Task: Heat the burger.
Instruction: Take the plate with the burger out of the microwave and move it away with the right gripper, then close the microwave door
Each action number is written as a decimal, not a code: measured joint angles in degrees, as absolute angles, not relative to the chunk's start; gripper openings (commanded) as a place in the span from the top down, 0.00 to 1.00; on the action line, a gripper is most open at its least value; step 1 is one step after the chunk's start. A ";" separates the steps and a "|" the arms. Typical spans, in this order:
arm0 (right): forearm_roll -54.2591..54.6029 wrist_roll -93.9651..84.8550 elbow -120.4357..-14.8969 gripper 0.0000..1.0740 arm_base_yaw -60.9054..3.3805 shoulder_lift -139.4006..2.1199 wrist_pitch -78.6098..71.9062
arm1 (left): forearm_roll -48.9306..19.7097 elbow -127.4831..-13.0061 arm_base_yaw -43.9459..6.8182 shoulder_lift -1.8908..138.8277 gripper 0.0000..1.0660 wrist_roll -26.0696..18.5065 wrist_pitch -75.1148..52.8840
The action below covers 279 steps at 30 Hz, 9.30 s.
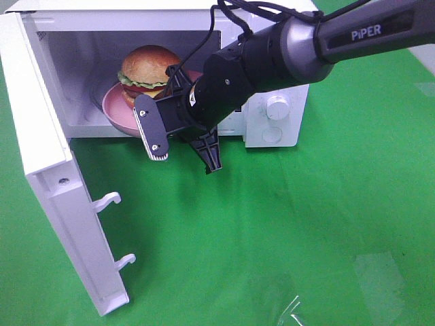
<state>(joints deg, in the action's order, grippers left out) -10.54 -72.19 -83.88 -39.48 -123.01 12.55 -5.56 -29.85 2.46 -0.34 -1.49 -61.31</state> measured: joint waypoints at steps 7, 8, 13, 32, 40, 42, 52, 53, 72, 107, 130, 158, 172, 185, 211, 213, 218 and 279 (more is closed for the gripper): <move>-10.89 -72.54 -78.27 1.00 -39.71 -118.83 9.05 | -5.56 -29.85 2.46 -0.34 0.08 -1.49 -61.31; -11.00 -72.82 -76.49 1.00 -39.82 -117.57 8.77 | -5.56 -29.85 2.46 -0.34 0.08 -1.49 -61.31; -11.00 -73.34 -73.91 1.00 -40.11 -115.68 8.08 | -5.56 -29.85 2.46 -0.34 0.08 -1.49 -61.31; -12.32 -73.74 -52.08 1.00 -40.11 -100.32 4.07 | -5.56 -29.85 2.46 -0.34 0.08 -1.49 -61.31; -11.92 -73.63 -46.93 1.00 -39.99 -94.42 4.30 | -5.56 -29.85 2.46 -0.34 0.08 -1.49 -61.31; -11.86 -73.57 -45.55 1.00 -39.99 -92.42 4.30 | -5.56 -29.85 2.46 -0.34 0.08 -1.49 -61.31; -11.00 -72.19 -36.15 1.00 -39.53 -80.90 7.10 | -5.56 -29.85 2.46 -0.34 0.08 -1.49 -61.31; -11.00 -71.85 -34.32 1.00 -39.48 -78.44 7.85 | -5.56 -29.85 2.46 -0.34 0.08 -1.49 -61.31; -22.23 -51.51 -27.44 1.00 -39.48 -59.64 23.03 | -5.56 -29.85 2.46 -0.34 0.08 -1.49 -61.31; -43.72 1.78 -27.44 1.00 -39.48 -57.58 46.52 | -5.56 -29.85 2.46 -0.34 0.08 -1.49 -61.31; -47.84 31.40 -31.91 1.00 -46.98 -72.82 60.96 | -5.56 -29.85 2.46 -0.34 0.08 -1.49 -61.31; -48.76 51.97 -34.43 1.00 -48.70 -88.06 61.94 | -5.56 -29.85 2.46 -0.34 0.08 -1.49 -61.31; -50.53 57.47 -34.49 1.00 -48.70 -95.23 55.69 | -5.56 -29.85 2.46 -0.34 0.08 -1.49 -61.31; -53.23 63.94 -34.55 0.98 -44.63 -101.47 50.42 | -5.56 -29.85 2.46 -0.34 0.08 -1.49 -61.31; -56.72 72.14 -34.78 0.81 -40.11 -110.01 46.07 | -5.56 -29.85 2.46 -0.34 0.08 -1.49 -61.31; -55.58 71.96 -35.24 0.70 -40.11 -110.01 46.47 | -5.56 -29.85 2.46 -0.34 0.08 -1.49 -61.31; -52.08 69.44 -36.61 0.63 -40.11 -108.23 46.58 | -5.56 -29.85 2.46 -0.34 0.08 -1.49 -61.31; -5.33 6.19 -32.37 0.29 -31.40 -27.16 57.47 | -5.56 -29.85 2.46 -0.34 0.08 -1.49 -61.31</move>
<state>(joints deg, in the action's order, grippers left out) -5.33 6.19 -32.37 -31.40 -27.16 57.47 -5.56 -29.85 2.46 -0.34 -1.49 -61.31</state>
